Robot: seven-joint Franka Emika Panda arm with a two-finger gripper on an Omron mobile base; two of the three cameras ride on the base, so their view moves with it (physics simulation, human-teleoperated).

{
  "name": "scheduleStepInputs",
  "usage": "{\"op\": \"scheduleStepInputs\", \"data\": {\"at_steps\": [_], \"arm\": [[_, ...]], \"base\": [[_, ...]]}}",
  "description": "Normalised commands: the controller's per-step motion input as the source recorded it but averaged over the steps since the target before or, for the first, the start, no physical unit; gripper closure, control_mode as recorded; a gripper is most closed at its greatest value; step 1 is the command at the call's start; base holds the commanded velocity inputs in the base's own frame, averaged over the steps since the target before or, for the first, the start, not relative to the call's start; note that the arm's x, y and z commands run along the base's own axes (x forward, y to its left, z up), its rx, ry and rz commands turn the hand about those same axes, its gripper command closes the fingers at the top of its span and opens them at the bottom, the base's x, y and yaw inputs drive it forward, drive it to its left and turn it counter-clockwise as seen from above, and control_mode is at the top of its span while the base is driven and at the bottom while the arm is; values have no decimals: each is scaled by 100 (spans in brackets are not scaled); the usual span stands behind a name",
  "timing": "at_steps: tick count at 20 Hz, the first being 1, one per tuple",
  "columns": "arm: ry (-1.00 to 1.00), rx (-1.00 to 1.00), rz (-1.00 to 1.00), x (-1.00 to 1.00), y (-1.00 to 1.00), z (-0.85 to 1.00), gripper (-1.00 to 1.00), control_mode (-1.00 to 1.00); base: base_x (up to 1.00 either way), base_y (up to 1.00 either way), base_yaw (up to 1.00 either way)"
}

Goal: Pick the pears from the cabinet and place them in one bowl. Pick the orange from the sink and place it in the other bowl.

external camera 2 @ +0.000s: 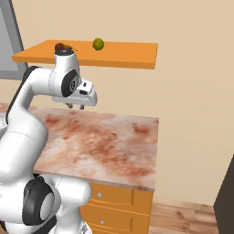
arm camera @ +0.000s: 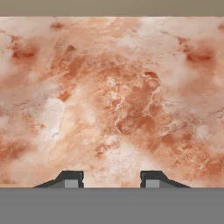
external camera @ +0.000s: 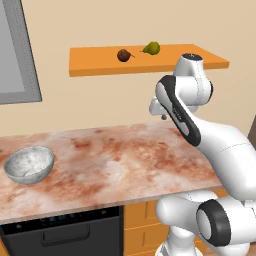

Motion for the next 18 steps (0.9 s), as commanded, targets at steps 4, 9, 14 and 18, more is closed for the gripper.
{"op": "scheduleStepInputs", "data": {"at_steps": [4,9,14,18], "arm": [[-2,0,0,-2,0,0,-100,-100],[-14,0,0,-8,3,10,-100,-100],[-5,0,0,-10,10,21,-100,-100],[-3,0,0,-8,15,25,-100,-100]], "base": [[0,0,0],[0,0,0],[0,0,0],[0,0,0]]}}
